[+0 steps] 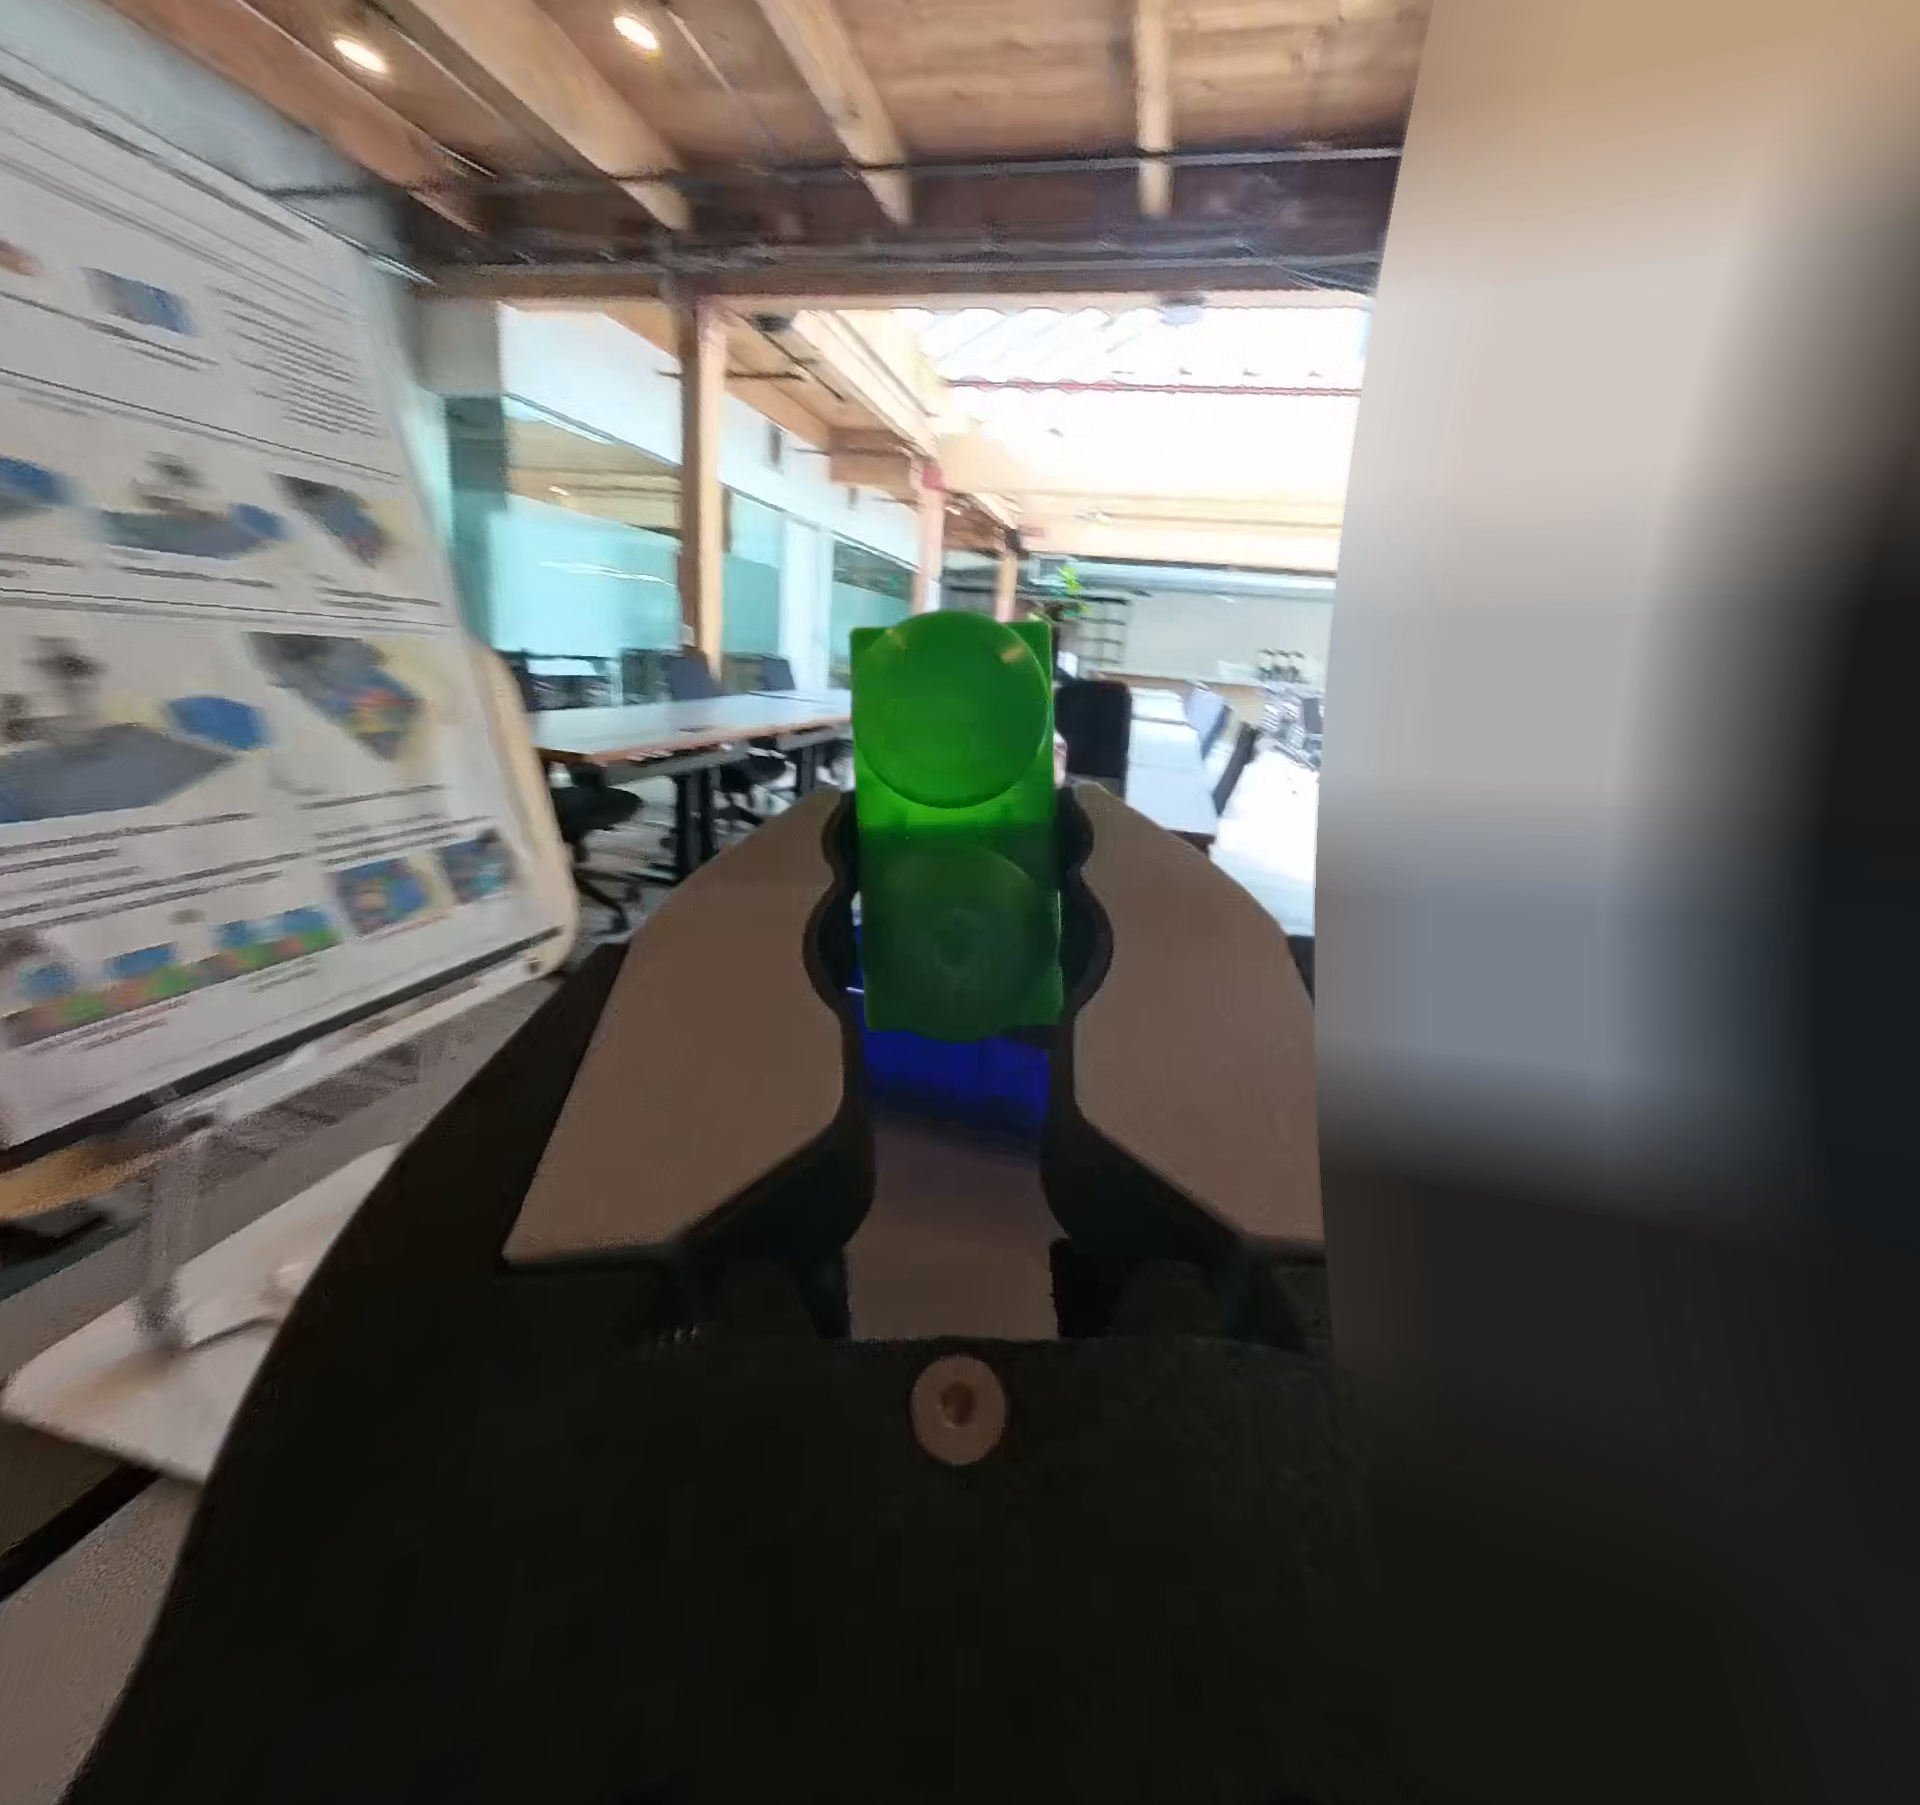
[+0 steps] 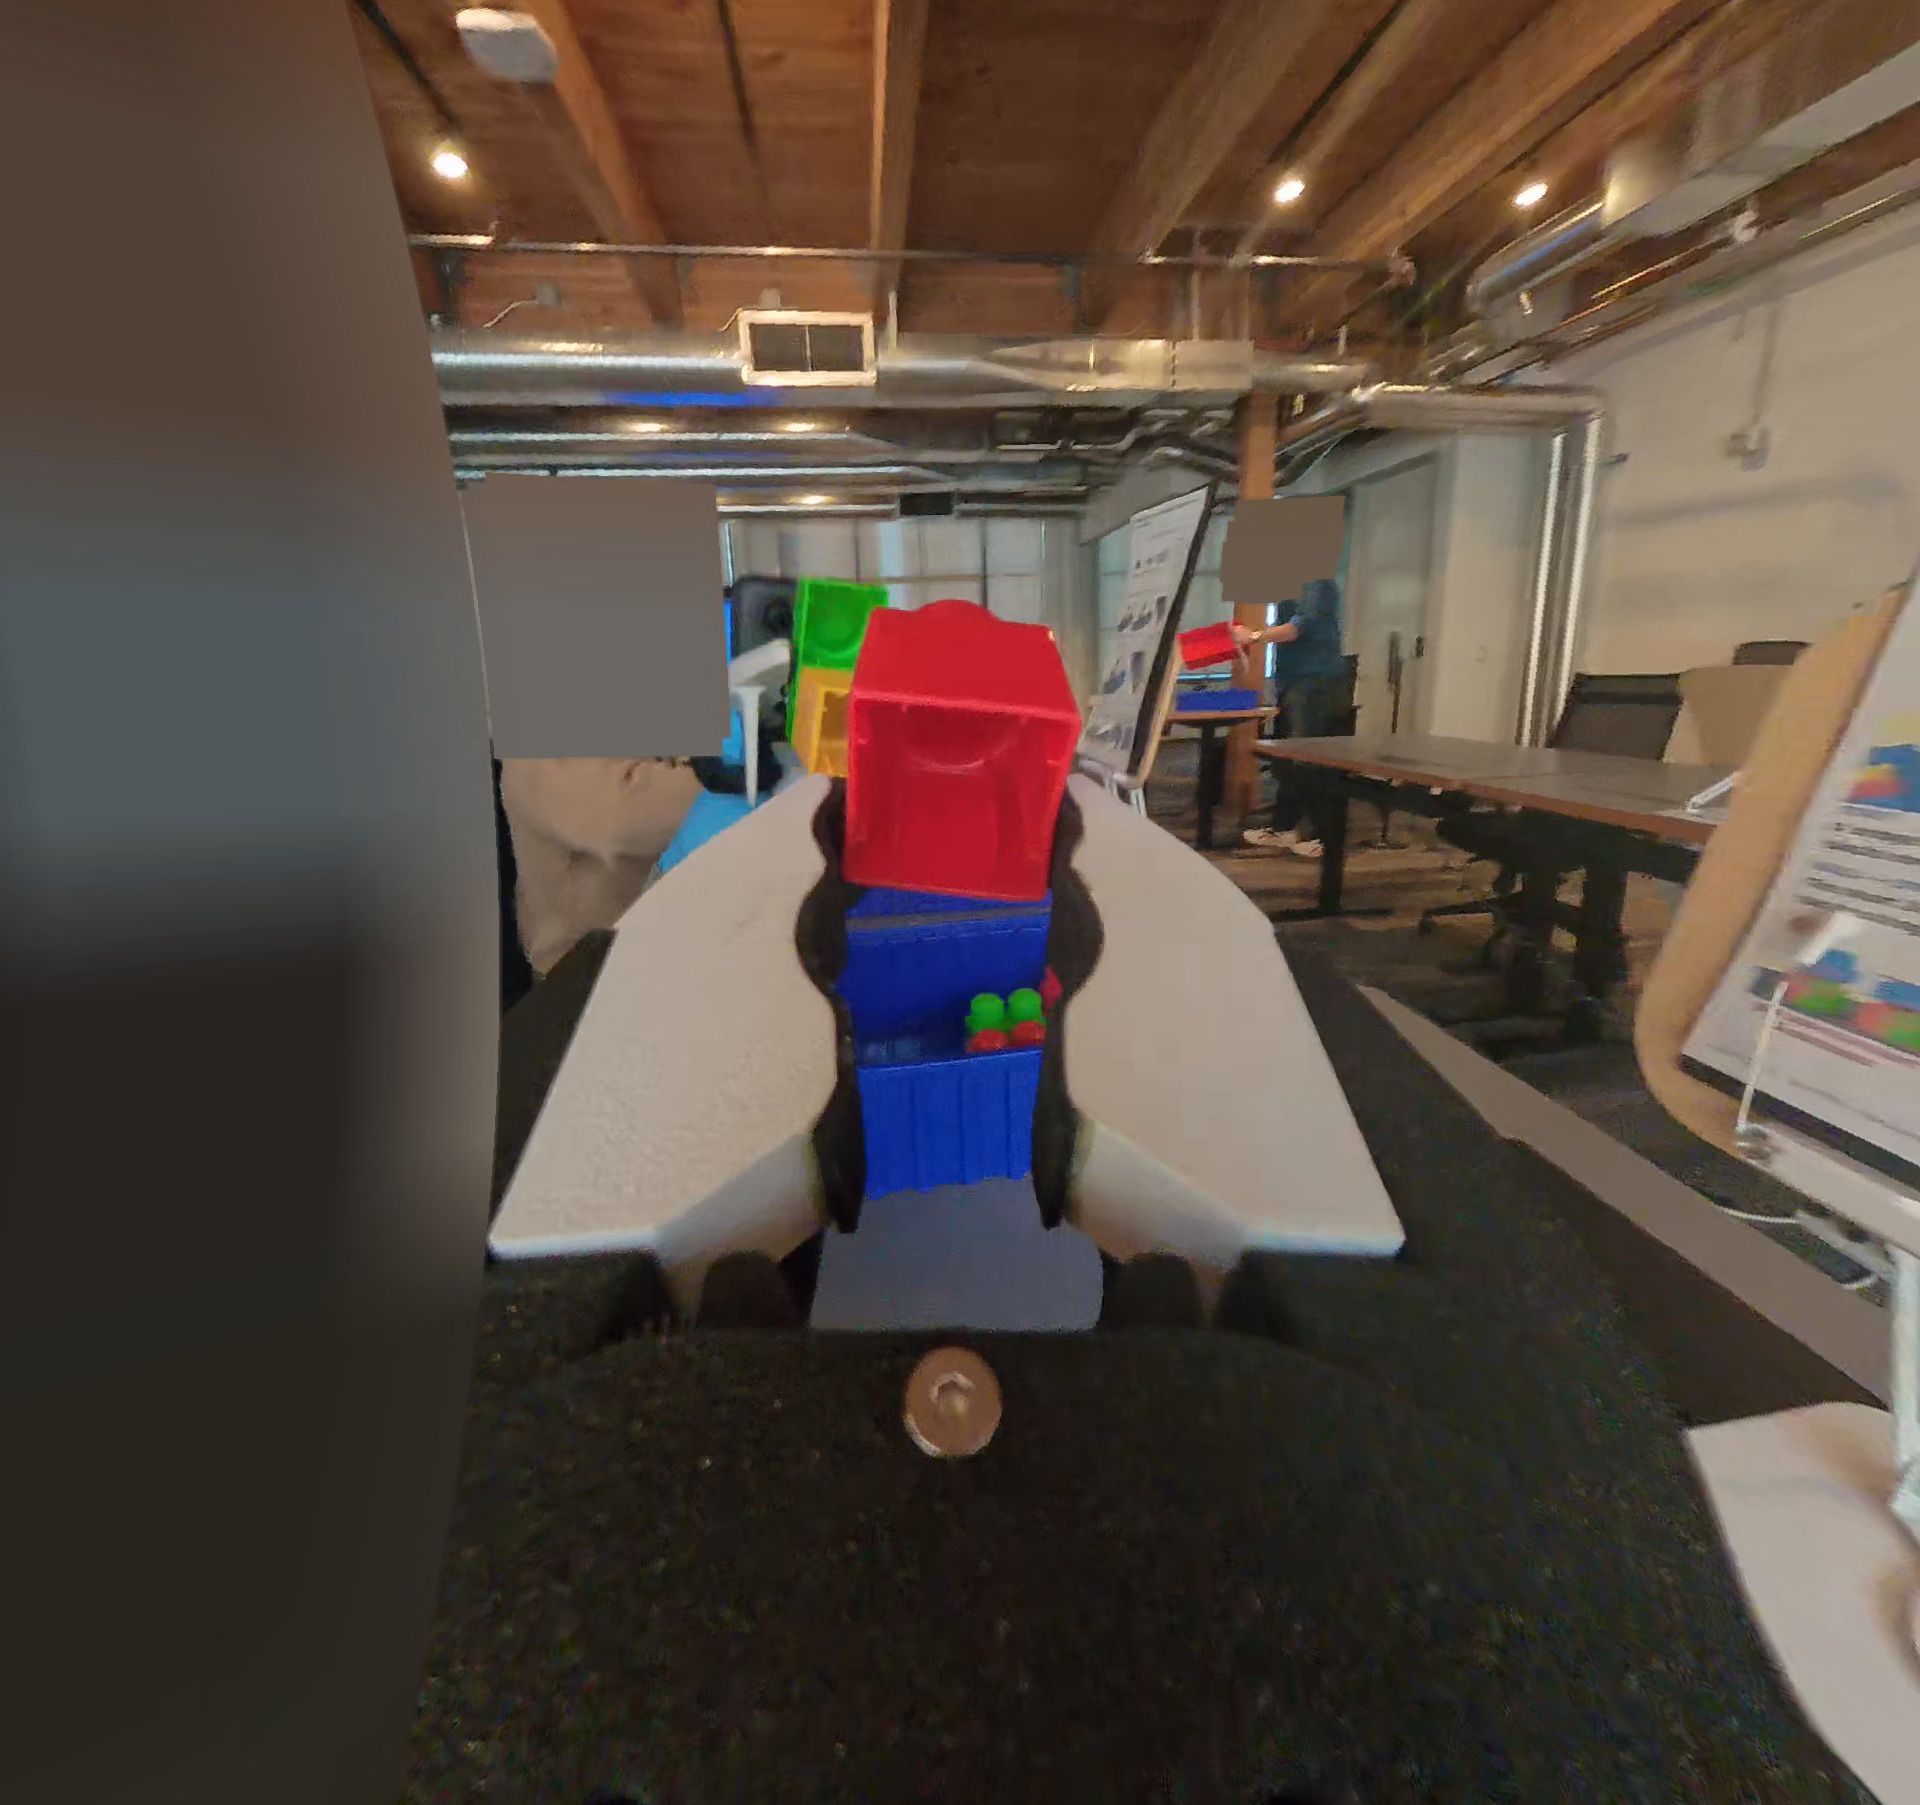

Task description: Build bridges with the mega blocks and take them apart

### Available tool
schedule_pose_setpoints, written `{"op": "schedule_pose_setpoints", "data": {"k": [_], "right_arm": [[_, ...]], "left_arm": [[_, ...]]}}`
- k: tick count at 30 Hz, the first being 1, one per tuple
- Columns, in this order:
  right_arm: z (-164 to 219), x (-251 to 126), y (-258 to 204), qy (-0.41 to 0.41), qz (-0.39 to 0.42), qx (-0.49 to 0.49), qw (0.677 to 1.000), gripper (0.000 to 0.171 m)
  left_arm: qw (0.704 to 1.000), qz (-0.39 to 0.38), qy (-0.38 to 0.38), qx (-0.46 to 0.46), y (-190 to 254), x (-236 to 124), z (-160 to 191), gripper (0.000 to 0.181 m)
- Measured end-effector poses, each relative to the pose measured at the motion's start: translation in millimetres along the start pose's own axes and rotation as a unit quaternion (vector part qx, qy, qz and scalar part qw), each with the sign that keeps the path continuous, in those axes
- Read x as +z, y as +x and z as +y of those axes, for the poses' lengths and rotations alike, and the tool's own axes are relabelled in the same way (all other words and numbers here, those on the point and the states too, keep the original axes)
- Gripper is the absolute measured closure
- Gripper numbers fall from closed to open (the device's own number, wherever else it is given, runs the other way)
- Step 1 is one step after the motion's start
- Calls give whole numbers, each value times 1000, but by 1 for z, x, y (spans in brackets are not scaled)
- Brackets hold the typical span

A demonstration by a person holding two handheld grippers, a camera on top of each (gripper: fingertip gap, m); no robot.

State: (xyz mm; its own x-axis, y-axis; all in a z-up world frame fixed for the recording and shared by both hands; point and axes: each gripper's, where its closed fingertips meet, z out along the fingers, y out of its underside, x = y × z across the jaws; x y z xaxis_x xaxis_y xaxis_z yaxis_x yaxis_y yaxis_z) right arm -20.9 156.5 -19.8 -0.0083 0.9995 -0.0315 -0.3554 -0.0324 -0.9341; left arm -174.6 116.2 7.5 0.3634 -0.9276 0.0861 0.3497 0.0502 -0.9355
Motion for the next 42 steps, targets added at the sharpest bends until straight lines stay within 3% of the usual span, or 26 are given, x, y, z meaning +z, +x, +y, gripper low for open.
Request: {"op": "schedule_pose_setpoints", "data": {"k": [4,11,14,16,20,24,28,33,42], "right_arm": [[-4,-6,3,6,7,0,1000,136],[-7,-9,-1,-16,24,-22,999,136],[-14,-26,10,-29,77,-44,996,136],[-15,-46,29,-66,156,-77,982,136],[-13,-120,75,-179,366,-139,903,136],[-5,-222,105,-307,555,-136,761,136],[21,-302,109,-413,642,-68,642,136],[64,-344,109,-498,639,18,586,135],[97,-363,111,-527,622,86,573,135]], "left_arm": [[999,-29,15,5,-8,-29,-10,146],[1000,-24,12,-1,-10,-25,-8,146],[1000,-22,4,5,-7,-21,-6,146],[1000,-21,2,11,-5,-19,-6,146],[1000,-18,-2,14,-3,-18,-6,145],[1000,-18,-2,13,-3,-17,-5,146],[1000,-23,-6,14,-5,-16,-3,146],[1000,-21,-12,18,-3,-14,-2,146],[999,-35,-19,16,-10,-15,1,146]]}}
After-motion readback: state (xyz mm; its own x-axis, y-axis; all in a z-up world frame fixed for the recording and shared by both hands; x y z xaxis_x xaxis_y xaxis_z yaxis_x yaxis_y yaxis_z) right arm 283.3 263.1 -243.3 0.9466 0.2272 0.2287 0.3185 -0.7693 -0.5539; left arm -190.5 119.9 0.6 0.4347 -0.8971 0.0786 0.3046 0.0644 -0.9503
